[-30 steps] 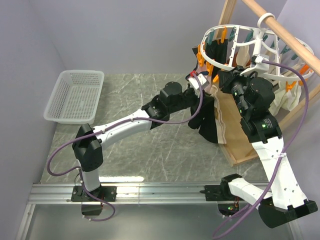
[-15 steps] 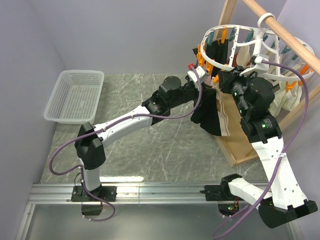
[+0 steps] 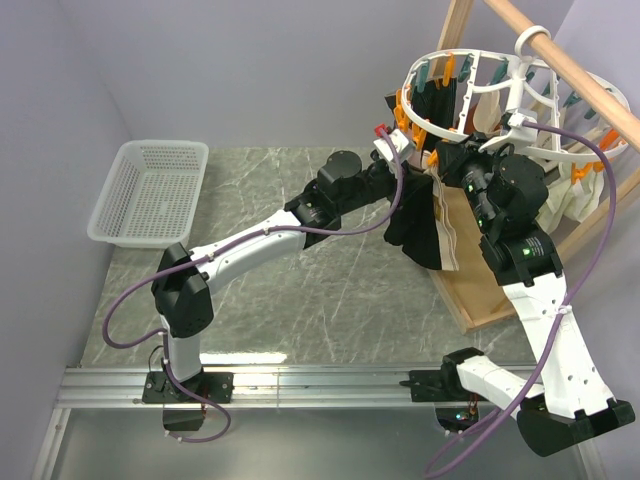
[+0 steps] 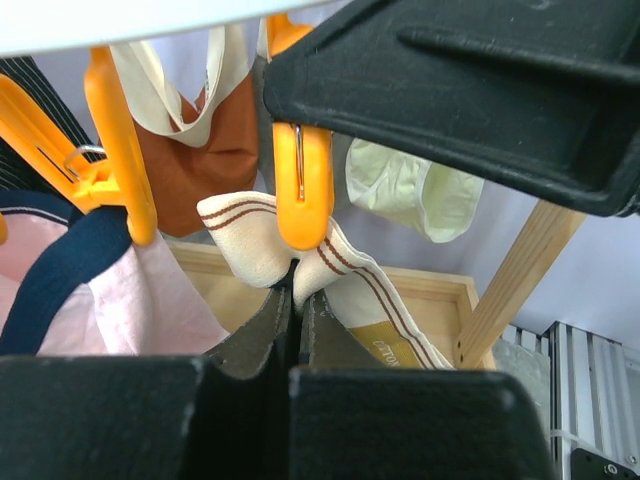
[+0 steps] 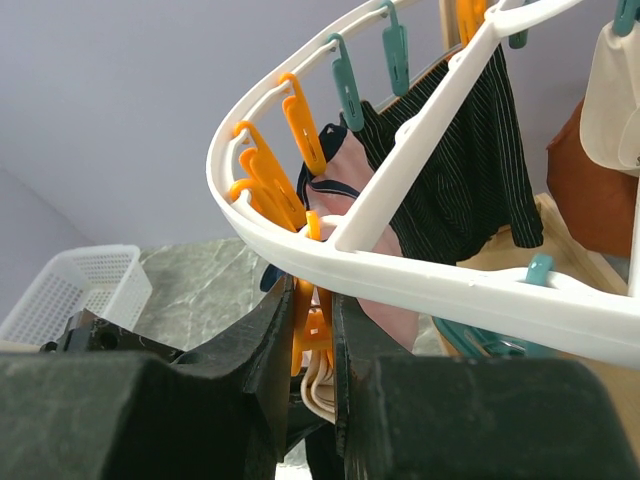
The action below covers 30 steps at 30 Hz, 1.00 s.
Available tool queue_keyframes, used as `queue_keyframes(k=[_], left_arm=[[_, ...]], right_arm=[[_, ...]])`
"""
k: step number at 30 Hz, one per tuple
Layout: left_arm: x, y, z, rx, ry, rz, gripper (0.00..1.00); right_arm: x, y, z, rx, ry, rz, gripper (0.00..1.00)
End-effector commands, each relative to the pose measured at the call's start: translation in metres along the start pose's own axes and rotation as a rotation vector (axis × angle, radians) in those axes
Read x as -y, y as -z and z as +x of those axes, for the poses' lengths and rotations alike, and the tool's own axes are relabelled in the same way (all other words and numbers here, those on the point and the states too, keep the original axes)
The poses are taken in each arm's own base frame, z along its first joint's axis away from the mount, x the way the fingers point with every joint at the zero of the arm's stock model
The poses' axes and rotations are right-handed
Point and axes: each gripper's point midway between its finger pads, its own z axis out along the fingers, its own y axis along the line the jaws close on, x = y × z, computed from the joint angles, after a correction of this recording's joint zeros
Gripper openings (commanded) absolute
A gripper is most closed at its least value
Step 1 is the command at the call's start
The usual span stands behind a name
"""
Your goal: Clip the underwear to the hanger
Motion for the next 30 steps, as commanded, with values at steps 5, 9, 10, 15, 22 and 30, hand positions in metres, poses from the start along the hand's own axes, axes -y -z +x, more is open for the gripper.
queue_keyframes(k=[5, 9, 10, 15, 22, 30], left_arm=[[0.017, 0.005, -0.067, 0.163, -0.023, 0.059, 0.00], [0.015, 0.004, -0.072, 0.173, -0.033, 0.057, 0.00], [0.016, 0.003, -0.073, 0.174, -0.034, 0.058, 0.00], [0.018, 0.003, -0.077, 0.183, -0.047, 0.071, 0.00], [0.021, 0.001, -0.084, 0.204, -0.064, 0.078, 0.00], [0.026, 0.000, -0.098, 0.245, -0.082, 0.087, 0.00]], right_arm=[[-0.004, 0.006, 0.007, -0.025, 0.015, -0.031, 0.00], [-0.004, 0.005, 0.008, -0.027, 0.015, -0.035, 0.00], [-0.005, 0.005, 0.008, -0.027, 0.015, -0.038, 0.00], [-0.005, 0.004, 0.010, -0.032, 0.017, -0.038, 0.00], [-0.007, 0.003, 0.010, -0.035, 0.017, -0.047, 0.00], [-0.005, 0.003, 0.010, -0.033, 0.023, -0.038, 0.00]])
